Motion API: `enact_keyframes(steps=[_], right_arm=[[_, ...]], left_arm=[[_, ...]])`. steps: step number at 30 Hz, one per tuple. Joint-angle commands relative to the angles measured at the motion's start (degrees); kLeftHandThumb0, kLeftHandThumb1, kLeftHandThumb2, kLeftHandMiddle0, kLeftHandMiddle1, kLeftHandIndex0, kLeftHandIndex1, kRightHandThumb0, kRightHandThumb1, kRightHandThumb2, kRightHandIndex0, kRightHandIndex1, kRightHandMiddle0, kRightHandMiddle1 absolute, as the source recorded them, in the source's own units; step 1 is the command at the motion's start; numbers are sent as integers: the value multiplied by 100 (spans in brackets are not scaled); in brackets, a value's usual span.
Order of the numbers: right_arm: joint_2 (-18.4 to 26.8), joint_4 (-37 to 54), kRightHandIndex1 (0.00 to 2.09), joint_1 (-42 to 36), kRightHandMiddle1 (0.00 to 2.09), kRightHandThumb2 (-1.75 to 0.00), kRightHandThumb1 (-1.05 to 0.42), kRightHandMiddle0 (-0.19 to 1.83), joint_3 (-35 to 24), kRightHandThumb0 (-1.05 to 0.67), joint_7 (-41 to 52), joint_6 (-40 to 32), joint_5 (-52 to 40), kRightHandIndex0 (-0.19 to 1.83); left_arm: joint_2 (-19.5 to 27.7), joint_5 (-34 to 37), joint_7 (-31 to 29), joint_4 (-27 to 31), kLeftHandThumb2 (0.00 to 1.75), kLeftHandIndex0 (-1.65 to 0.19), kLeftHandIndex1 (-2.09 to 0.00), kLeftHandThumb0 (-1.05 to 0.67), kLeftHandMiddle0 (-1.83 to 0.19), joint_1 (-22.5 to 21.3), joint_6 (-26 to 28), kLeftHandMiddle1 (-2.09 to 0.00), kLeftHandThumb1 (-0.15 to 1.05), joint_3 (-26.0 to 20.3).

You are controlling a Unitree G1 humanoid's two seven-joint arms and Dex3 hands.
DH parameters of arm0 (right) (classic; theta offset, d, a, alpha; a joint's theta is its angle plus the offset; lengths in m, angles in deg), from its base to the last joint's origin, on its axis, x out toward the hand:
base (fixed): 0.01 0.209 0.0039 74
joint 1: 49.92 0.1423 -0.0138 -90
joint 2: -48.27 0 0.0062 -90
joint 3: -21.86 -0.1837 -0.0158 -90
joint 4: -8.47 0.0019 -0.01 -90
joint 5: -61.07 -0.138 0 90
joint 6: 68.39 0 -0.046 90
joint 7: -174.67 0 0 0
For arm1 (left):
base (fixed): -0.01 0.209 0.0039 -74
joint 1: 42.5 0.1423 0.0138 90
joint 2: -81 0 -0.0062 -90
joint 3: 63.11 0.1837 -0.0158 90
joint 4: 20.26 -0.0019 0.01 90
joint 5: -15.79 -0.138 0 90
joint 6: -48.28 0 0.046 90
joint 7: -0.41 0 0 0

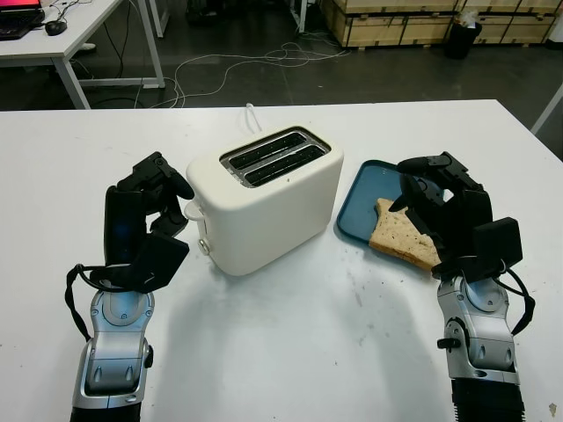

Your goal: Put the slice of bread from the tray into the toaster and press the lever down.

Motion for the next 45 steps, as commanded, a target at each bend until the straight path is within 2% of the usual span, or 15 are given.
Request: enact_keyframes(steps=[1, 11, 13, 15, 18, 19, 20, 23, 25, 26, 29, 30, 37, 45], right_arm=[[10, 60, 173, 65, 117, -33, -92, 69, -19, -37, -16, -56, -23, 70], [16, -11, 171, 74, 119, -34, -92, 67, -6, -35, 34, 40, -1, 69], [43, -109, 167, 38, 115, -31, -92, 69, 50, -35, -118, 331, 328, 70], [144, -213, 160, -57, 101, -24, -92, 74, 154, -36, -498, 864, 1038, 70], [636, -280, 128, -360, 64, -6, -91, 85, 359, -41, -1509, 1687, 2856, 75], [839, -279, 114, -461, 48, -3, -88, 89, 409, -43, -1825, 1843, 3417, 76], [1048, -245, 108, -572, 41, -1, -87, 90, 448, -44, -2084, 1896, 3938, 76], [1514, -275, 97, -806, 21, 0, -82, 90, 517, -48, -2641, 2026, 4868, 71], [1780, -253, 107, -955, 10, 0, -82, 90, 571, -50, -2767, 1937, 5306, 60], [1920, -225, 95, -1023, 5, 0, -82, 86, 605, -54, -2775, 1841, 5545, 57], [2226, -141, 52, -1148, 1, 0, -84, 76, 709, -62, -2701, 1512, 6135, 63], [2291, -105, 46, -1175, 0, 0, -84, 74, 746, -64, -2647, 1381, 6305, 64], [2570, -83, 22, -1271, 0, 0, -79, 59, 1098, -79, -2260, 579, 7100, 66], [2695, -264, 11, -1174, 0, -1, -83, 45, 1498, -89, -1938, 52, 7478, 60]], left_arm=[[-17, 8, 5, 96, 110, -69, -175, 3, -106, -3, 49, -175, 81, 3], [72, -36, 1, 18, 110, -72, -175, 4, -110, -17, -88, -175, 81, -12], [77, -10, -4, 34, 111, -72, -175, 3, -110, -7, -69, -175, 81, -32], [69, -5, 8, 58, 111, -72, -175, 3, -110, 0, -36, -175, 81, -32], [47, -53, 38, 53, 111, -72, -175, 3, -110, -8, 15, -175, 80, -1], [37, -53, 44, 42, 111, -73, -175, 3, -110, -14, 10, -175, 80, 9], [27, -34, 43, 31, 111, -73, -175, 3, -110, -21, -11, -175, 80, 15], [23, -19, 7, 81, 111, -71, -175, 2, -109, -26, 45, -175, 81, 27], [32, -22, 28, 46, 110, -71, -175, 3, -108, -43, -21, -175, 81, 21], [34, -20, 31, 40, 110, -71, -175, 4, -108, -50, -30, -175, 81, 19], [21, 35, -5, 75, 111, -71, -175, 4, -108, -56, 50, -175, 81, 4], [20, 59, -20, 89, 112, -71, -175, 3, -109, -56, 71, -175, 81, -4], [53, 20, -2, 100, 112, -72, -175, 4, -110, -72, 71, -175, 80, -36], [38, 36, -27, 135, 109, -72, -175, 5, -108, -87, 136, -175, 82, -2]])
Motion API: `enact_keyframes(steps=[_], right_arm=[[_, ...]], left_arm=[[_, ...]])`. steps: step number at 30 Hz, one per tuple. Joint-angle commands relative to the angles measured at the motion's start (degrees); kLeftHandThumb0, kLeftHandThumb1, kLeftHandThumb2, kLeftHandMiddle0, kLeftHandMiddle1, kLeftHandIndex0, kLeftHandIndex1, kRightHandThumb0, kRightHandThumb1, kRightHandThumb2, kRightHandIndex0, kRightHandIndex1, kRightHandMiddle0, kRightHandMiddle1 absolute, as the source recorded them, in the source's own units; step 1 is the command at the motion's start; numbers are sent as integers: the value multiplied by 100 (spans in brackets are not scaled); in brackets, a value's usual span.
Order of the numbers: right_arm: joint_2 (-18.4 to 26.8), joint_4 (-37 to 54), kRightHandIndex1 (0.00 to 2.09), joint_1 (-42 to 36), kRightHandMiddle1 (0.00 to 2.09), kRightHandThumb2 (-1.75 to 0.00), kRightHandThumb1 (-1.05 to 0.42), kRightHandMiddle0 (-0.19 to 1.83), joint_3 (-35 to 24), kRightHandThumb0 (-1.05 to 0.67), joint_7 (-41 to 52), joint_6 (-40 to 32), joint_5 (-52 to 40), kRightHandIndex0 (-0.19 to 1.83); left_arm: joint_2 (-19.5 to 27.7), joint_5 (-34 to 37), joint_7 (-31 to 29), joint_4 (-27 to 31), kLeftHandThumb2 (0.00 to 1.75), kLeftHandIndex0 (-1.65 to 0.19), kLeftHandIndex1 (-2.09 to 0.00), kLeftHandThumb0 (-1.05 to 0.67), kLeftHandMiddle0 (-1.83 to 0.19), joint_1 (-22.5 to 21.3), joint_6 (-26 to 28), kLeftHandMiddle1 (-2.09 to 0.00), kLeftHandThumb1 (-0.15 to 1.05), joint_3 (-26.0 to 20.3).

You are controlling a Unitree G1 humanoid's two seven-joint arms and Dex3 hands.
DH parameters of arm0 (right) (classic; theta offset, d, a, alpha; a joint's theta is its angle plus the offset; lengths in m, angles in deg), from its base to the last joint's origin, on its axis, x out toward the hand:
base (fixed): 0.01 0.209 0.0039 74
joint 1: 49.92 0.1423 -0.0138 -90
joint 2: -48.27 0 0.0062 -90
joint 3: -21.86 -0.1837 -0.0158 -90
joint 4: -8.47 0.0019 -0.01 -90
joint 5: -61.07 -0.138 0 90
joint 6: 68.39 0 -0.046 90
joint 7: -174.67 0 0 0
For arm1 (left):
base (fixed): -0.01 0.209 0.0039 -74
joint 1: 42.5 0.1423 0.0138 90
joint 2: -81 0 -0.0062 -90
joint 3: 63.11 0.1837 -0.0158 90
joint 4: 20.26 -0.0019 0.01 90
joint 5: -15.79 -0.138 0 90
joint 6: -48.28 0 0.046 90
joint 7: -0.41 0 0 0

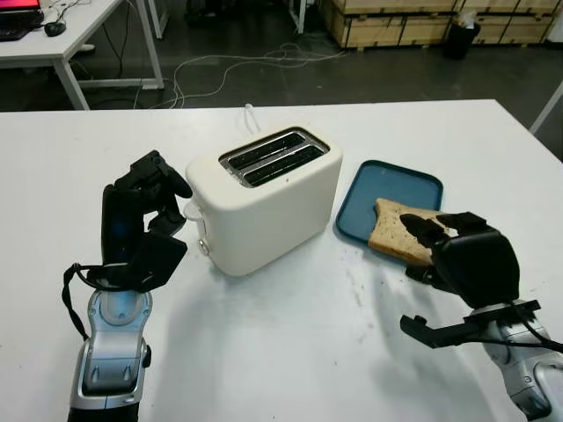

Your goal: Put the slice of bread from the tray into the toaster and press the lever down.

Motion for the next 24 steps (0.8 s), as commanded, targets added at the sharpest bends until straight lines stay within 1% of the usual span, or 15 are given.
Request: enact_keyframes(steps=[1, 7, 11, 14, 19, 21, 24], right_arm=[[93, -122, 10, 118, 0, -1, -83, 45, 131, -90, 69, -162, 113, 60], [183, -264, 6, 267, 0, -2, -89, 43, 462, -94, 315, -437, 362, 58], [201, -442, 6, 370, 1, -1, -89, 46, 618, -93, 213, -560, 436, 59], [216, -704, 6, 522, 2, 0, -89, 49, 747, -90, 36, -671, 559, 63], [186, -1148, 6, 827, 2, 0, -87, 51, 990, -78, -146, -977, 761, 69], [169, -1328, 6, 955, 3, 0, -86, 54, 1071, -72, -298, -1062, 783, 71], [167, -1570, 8, 1130, 4, 0, -86, 59, 1211, -67, -491, -1208, 846, 76]], left_arm=[[-3, 5, -4, 13, 109, -72, -175, 5, -108, -81, 20, -175, 82, 11], [-8, 17, -2, -4, 111, -74, -175, 5, -111, -86, -1, -175, 81, 4], [-4, -16, 9, 10, 111, -74, -175, 4, -111, -71, 14, -175, 81, 10], [-11, 43, -29, 24, 111, -73, -175, 4, -111, -63, 18, -175, 82, 5], [-17, 13, 0, 7, 110, -72, -175, 4, -110, -57, -8, -175, 82, 7], [-7, -15, 11, 4, 109, -72, -175, 4, -109, -51, -23, -175, 82, 10], [-21, 20, -5, 26, 109, -71, -175, 4, -109, -46, -13, -175, 82, 6]])
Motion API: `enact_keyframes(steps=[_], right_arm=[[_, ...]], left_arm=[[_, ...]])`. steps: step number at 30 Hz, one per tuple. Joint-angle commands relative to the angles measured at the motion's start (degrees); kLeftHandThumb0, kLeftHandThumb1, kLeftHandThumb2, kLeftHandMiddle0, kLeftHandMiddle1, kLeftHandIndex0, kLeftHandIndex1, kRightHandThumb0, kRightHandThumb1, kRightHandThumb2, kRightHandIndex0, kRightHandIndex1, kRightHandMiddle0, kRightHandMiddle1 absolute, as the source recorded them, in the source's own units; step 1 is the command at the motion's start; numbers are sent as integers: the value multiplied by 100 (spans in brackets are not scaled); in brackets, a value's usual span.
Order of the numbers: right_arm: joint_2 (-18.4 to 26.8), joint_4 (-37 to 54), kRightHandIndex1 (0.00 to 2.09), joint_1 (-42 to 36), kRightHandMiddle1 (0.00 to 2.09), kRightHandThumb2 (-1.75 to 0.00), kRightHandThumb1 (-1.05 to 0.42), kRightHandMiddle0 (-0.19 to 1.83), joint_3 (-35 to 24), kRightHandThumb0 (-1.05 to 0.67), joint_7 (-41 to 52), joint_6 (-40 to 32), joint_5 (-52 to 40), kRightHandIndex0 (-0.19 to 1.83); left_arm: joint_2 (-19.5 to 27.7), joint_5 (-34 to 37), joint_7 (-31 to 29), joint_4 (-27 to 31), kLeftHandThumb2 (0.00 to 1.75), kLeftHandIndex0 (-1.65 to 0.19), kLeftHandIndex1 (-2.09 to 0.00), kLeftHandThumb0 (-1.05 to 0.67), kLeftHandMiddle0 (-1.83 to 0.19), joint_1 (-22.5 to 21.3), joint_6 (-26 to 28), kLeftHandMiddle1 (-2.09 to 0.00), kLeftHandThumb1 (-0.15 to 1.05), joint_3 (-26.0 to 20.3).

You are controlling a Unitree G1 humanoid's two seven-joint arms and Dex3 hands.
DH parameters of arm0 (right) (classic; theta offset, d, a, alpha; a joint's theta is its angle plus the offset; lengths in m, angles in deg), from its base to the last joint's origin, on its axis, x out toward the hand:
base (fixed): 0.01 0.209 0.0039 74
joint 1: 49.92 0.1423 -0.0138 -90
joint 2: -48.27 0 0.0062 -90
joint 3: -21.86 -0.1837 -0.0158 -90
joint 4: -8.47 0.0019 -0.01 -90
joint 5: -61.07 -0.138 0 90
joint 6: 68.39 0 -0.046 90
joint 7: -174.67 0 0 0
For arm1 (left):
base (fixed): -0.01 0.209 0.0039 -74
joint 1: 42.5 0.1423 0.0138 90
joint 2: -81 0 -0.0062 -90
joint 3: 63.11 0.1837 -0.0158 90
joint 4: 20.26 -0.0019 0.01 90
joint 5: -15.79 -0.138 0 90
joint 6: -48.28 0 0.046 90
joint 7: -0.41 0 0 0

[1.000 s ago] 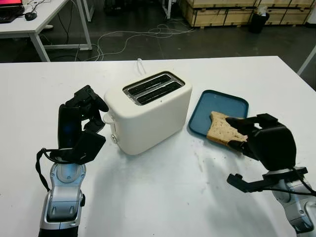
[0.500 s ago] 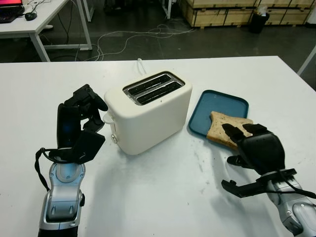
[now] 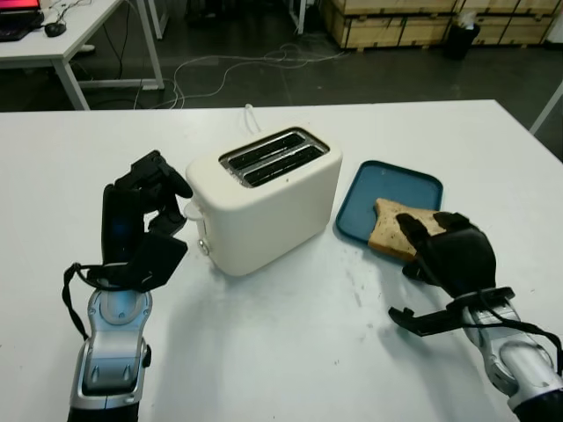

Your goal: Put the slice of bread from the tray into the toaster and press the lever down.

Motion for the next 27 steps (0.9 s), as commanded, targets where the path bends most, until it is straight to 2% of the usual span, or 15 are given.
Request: enact_keyframes(steps=[1, 5, 11, 12, 14, 16, 17, 19, 20, 22, 27], right_arm=[[9, -180, 8, 143, 4, 0, -87, 60, 136, -66, -96, -137, 102, 76], [54, -298, 12, 287, 6, 0, -88, 68, 272, -62, -224, -229, 130, 84], [136, -231, 22, 334, 9, -4, -91, 97, 385, -57, -176, -144, -11, 108], [166, -159, 30, 303, 8, -9, -92, 104, 379, -55, -130, -79, -79, 110], [207, -44, 85, 238, 8, -19, -92, 117, 343, -51, -123, 67, -272, 97], [244, 29, 118, 201, 15, -23, -92, 125, 319, -49, -119, 166, -407, 93], [274, 56, 127, 196, 28, -24, -92, 122, 319, -48, -98, 210, -461, 92], [330, 62, 152, 201, 94, -27, -92, 93, 319, -47, -132, 314, -548, 87], [357, 59, 160, 204, 110, -28, -92, 85, 316, -46, -172, 379, -603, 84], [399, 56, 171, 206, 131, -31, -92, 78, 302, -45, -215, 483, -700, 82], [490, 16, 174, 228, 143, -34, -92, 72, 304, -43, -273, 642, -786, 81]], left_arm=[[-17, 19, 15, 21, 109, -71, -175, 4, -109, -43, -22, -175, 82, 3], [-12, 16, 29, -2, 110, -72, -175, 4, -110, -39, -64, -175, 82, 1], [-23, -4, 45, 8, 113, -75, -175, 4, -113, -35, -56, -175, 80, 7], [-30, 8, 45, 14, 113, -75, -175, 4, -113, -30, -53, -175, 80, 4], [-19, -33, 72, 6, 112, -74, -175, 4, -112, -27, -83, -175, 79, 8], [-13, -25, 64, 14, 113, -74, -175, 4, -112, -22, -83, -175, 79, 9], [-13, -18, 62, 14, 113, -74, -175, 5, -112, -20, -84, -175, 79, 7], [-13, -26, 73, 11, 113, -74, -175, 5, -111, -17, -89, -175, 79, 5], [-9, -32, 77, 6, 113, -74, -175, 5, -111, -15, -103, -175, 79, 6], [-12, -23, 78, 7, 113, -74, -175, 5, -110, -11, -103, -175, 79, 4], [-28, -38, 86, 48, 111, -73, -175, 4, -110, 3, -31, -175, 80, 6]])
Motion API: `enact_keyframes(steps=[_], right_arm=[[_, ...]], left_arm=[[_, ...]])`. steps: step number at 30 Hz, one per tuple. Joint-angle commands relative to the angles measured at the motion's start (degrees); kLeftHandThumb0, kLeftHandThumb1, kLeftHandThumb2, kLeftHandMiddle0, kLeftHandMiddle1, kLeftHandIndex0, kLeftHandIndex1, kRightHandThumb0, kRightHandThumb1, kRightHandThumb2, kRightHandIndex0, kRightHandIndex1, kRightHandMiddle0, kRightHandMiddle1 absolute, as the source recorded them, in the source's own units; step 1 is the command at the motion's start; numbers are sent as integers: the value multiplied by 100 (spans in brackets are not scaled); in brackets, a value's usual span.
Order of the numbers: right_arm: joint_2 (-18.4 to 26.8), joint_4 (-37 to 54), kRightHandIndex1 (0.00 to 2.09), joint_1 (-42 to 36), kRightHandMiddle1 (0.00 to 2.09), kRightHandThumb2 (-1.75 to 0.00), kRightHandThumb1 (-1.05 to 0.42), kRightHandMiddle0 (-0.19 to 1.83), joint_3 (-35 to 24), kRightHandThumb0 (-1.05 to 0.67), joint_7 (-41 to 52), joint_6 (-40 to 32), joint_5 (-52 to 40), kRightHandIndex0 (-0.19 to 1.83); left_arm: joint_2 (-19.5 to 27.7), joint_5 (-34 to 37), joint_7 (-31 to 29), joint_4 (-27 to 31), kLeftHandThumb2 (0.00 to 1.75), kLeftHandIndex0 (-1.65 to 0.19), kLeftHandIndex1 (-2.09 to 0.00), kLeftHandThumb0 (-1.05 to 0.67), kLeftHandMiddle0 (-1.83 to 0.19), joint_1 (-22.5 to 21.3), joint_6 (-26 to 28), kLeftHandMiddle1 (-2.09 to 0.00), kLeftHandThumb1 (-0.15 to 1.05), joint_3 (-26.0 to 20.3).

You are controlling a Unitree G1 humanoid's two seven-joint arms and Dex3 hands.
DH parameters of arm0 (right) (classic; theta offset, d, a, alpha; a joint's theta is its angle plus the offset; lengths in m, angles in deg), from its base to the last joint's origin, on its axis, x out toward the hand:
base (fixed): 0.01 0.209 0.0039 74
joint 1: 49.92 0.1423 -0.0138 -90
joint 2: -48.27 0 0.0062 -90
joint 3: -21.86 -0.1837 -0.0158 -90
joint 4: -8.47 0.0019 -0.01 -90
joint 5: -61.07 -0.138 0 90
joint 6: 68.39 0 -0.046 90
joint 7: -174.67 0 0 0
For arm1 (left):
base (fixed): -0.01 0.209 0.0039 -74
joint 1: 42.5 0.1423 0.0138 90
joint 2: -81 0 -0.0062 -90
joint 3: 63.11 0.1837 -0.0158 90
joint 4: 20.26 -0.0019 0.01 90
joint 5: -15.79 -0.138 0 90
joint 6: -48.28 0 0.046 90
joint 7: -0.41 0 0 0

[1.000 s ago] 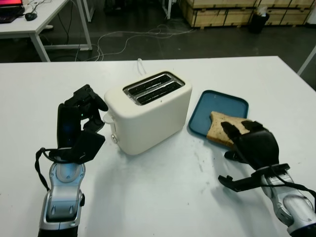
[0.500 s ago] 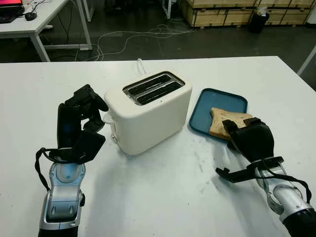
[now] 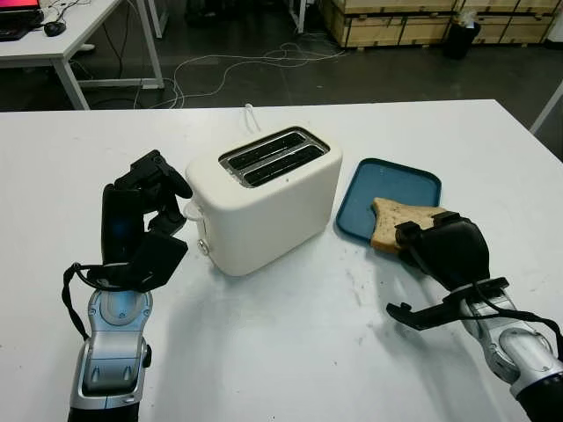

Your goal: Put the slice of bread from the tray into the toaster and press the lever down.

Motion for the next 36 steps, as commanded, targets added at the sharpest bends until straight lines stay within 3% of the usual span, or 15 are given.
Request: enact_keyframes(steps=[1, 10, 12, 13, 14, 17, 19, 21, 27, 28, 29, 30, 32, 34, 36], right_arm=[[80, 5, 174, 14, 146, -35, -92, 70, -29, -43, -128, 130, -96, 81], [132, -368, 175, 277, 128, -34, -92, 78, -55, -42, -1212, 428, -73, 81], [203, -400, 169, 384, 86, -25, -92, 95, -100, -42, -1485, 587, -116, 87], [233, -423, 168, 442, 90, -22, -92, 95, -127, -41, -1631, 668, -139, 88], [255, -438, 172, 483, 119, -20, -92, 82, -149, -40, -1716, 722, -155, 86], [388, -424, 174, 646, 150, -25, -92, 69, -228, -39, -1853, 945, -223, 84], [469, -405, 174, 758, 147, -24, -92, 71, -304, -38, -1954, 1161, -329, 85], [541, -375, 175, 845, 121, -20, -92, 85, -357, -39, -2003, 1253, -346, 86], [754, -397, 174, 1200, 142, -33, -92, 81, -510, -41, -2171, 1422, -316, 88], [804, -435, 171, 1291, 101, -31, -92, 87, -522, -41, -2228, 1475, -292, 90], [855, -461, 169, 1391, 55, -31, -92, 107, -536, -41, -2253, 1478, -251, 92], [902, -477, 171, 1486, 48, -34, -92, 113, -551, -43, -2232, 1469, -229, 92], [979, -507, 174, 1679, 126, -38, -92, 82, -559, -44, -2194, 1426, -199, 90], [1058, -618, 174, 1906, 153, -41, -92, 71, -548, -45, -2187, 1491, -228, 89], [1179, -855, 174, 2257, 167, -46, -92, 66, -517, -47, -2157, 1796, -342, 89]], left_arm=[[-24, -30, 53, 42, 111, -73, -175, 4, -109, 2, -43, -175, 80, 4], [-23, 32, 44, 1, 110, -73, -175, 3, -110, 12, -98, -175, 81, -3], [-22, -11, 57, 18, 110, -73, -175, 3, -109, 15, -61, -175, 81, 6], [-20, -27, 61, 23, 110, -72, -175, 3, -109, 16, -49, -175, 81, 8], [-20, -30, 61, 23, 109, -72, -175, 3, -109, 17, -47, -175, 81, 7], [-8, 23, 45, -22, 111, -73, -175, 5, -111, 5, -136, -175, 80, -2], [1, -3, 54, -29, 112, -74, -175, 4, -112, 3, -136, -175, 80, -2], [2, -33, 69, -28, 112, -74, -175, 3, -112, 1, -126, -175, 79, -1], [-24, 4, 68, -1, 111, -72, -175, 3, -109, 12, -65, -175, 80, -16], [-28, 30, 58, 3, 111, -72, -175, 4, -109, 11, -64, -175, 80, -19], [-24, 48, 47, 4, 110, -71, -175, 4, -108, 12, -72, -175, 80, -20], [-18, 48, 49, -2, 110, -71, -175, 4, -108, 11, -83, -175, 81, -20], [-5, 1, 63, 1, 109, -71, -175, 3, -108, 14, -71, -175, 81, -12], [6, -43, 80, -5, 109, -71, -175, 4, -108, 15, -78, -175, 81, -5], [6, -35, 78, -6, 108, -70, -175, 4, -108, 16, -87, -175, 81, -4]])
